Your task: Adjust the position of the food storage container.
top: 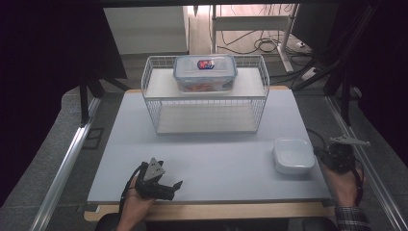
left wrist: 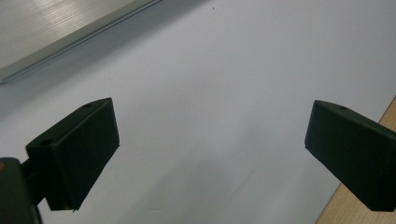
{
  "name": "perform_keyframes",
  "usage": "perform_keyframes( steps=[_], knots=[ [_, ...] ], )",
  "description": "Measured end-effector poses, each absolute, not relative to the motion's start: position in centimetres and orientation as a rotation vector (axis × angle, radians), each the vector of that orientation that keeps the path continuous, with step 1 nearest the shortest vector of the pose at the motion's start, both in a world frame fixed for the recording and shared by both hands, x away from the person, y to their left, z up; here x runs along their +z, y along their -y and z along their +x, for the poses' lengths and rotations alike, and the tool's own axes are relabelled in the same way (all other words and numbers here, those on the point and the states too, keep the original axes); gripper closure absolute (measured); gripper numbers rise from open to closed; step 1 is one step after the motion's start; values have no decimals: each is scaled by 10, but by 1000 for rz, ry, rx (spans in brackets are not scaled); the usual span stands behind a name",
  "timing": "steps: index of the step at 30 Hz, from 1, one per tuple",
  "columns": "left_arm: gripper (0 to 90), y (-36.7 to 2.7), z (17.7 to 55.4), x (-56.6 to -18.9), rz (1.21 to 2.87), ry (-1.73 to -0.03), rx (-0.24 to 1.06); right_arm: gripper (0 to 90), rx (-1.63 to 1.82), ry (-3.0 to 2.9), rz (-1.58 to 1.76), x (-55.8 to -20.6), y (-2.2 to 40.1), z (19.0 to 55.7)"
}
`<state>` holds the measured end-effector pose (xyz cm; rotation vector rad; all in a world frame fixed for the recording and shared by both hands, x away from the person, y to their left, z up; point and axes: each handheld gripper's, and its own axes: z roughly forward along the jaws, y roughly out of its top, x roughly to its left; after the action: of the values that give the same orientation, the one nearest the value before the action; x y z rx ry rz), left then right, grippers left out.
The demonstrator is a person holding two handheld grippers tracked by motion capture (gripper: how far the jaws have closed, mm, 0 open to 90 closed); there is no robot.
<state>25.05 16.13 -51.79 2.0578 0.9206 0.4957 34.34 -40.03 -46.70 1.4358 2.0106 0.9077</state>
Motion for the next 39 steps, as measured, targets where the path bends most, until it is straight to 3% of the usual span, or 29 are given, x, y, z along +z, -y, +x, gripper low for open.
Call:
perform_keyframes(
  steps=[39],
  knots=[
    [29, -159, 251, -519, 2072, -917, 500, 895, 1049, -2281, 1243, -473, 294, 351]
  ],
)
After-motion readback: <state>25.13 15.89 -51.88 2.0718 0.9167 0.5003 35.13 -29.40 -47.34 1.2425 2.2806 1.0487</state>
